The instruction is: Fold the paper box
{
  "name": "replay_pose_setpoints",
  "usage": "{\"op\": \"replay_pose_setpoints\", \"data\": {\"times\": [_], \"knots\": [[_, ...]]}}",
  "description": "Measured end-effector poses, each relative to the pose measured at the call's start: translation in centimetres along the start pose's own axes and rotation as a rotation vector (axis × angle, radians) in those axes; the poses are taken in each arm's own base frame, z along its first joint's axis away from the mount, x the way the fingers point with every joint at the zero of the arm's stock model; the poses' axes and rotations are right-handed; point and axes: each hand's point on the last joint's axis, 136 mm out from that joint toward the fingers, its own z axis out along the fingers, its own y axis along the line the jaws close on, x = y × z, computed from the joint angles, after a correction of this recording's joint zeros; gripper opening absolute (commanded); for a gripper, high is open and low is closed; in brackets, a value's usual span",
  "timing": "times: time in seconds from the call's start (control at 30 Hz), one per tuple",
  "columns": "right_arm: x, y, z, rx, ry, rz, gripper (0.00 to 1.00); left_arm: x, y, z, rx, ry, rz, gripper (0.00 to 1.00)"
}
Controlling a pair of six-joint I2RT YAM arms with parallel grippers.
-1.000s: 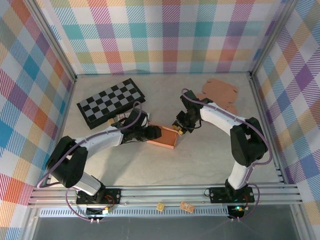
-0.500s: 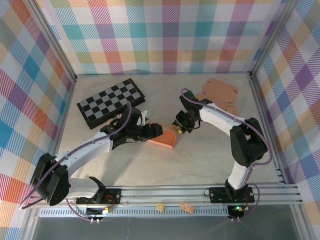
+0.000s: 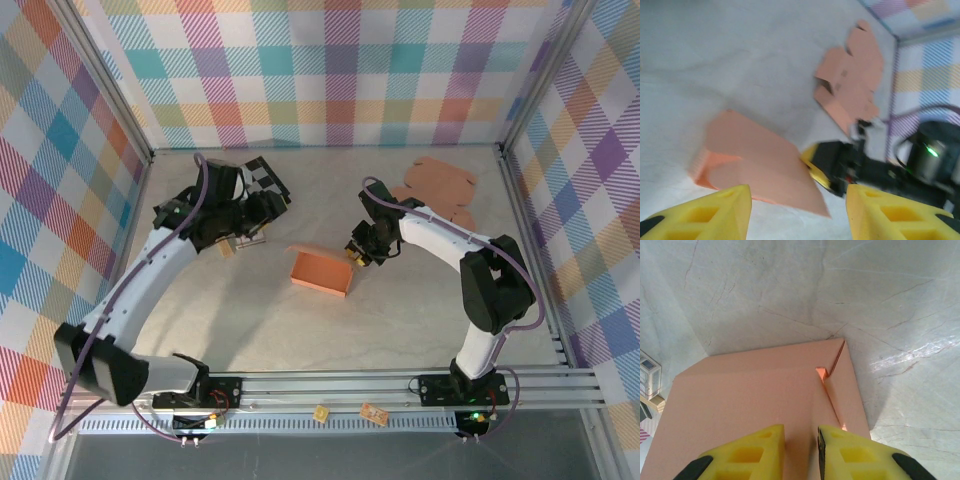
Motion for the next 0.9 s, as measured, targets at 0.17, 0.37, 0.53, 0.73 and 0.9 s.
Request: {"op": "replay_pose_setpoints", "data": {"times": [0.17, 0.37, 0.53, 0.73, 0.9], "knots": [[-0.2, -0.1, 0.0, 0.003, -0.009, -0.002, 0.25, -0.5, 4.2, 4.3, -0.122, 0.099, -0.033, 0.54], [0.0, -0.1, -0.2, 0.009, -0.004, 0.0, 0.26, 3.2, 7.8, 10.9, -0.184, 0.324, -0.084, 0.56], [0.0, 0.9, -0.8, -0.012, -0.001, -0.006, 0.26, 4.1, 7.7, 12.0, -0.16, 0.362, -0.096, 0.55], [0.2, 1.1, -1.0, -0.016, 0.008, -0.006, 0.26, 3.9, 7.3, 12.9, -0.136, 0.358, -0.082, 0.54], [0.3, 1.0, -1.0, -0.012, 0.015, 0.0, 0.27, 3.7, 6.9, 13.1, -0.122, 0.358, -0.072, 0.54]]}}
